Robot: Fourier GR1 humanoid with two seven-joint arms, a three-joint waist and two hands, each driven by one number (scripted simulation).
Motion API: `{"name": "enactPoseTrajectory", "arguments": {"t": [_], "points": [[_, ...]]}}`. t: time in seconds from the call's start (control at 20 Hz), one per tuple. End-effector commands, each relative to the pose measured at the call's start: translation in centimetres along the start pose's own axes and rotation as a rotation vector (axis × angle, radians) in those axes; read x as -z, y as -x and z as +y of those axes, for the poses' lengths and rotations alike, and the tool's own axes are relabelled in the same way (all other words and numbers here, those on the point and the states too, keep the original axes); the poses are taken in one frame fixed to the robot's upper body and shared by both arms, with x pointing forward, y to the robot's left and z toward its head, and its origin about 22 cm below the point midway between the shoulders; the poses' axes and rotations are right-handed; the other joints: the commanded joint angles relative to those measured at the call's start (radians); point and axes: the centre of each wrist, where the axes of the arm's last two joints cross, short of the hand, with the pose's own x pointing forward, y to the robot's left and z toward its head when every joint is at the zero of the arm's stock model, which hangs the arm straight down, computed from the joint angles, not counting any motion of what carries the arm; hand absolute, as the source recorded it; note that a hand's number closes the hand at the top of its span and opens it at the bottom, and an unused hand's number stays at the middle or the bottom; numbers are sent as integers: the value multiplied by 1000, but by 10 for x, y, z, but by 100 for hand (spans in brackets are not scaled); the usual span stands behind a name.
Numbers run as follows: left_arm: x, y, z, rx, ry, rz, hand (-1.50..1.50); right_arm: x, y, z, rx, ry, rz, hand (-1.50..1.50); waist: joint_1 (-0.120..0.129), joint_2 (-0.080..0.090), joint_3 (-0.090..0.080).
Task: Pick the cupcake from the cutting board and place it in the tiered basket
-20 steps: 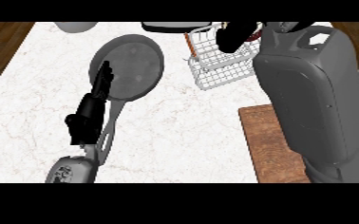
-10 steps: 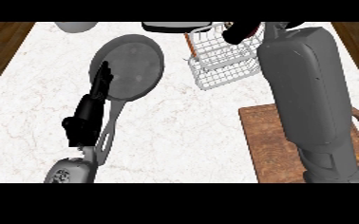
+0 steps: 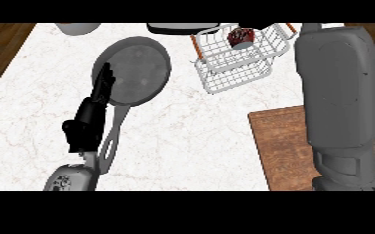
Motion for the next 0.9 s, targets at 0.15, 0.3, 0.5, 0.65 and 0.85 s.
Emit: {"name": "enactPoseTrajectory", "arguments": {"t": [0.15,0.3,0.5,0.65,0.85], "points": [[-8,-1,-2,8,-14,1,0,2,58,-54,148,170,149,-150,-13,-6,0],[-4,-1,-1,0,-20,11,0,-10,93,-77,256,198,205,-150,-29,-9,1],[-10,-3,0,7,-32,2,0,-28,150,-132,364,228,218,-150,-31,-11,2],[-9,13,5,-5,-29,34,0,-57,202,-163,331,259,186,-150,-40,-7,1],[-7,7,11,-10,-25,2,0,-86,249,-196,386,197,163,-150,-28,-6,1]]}}
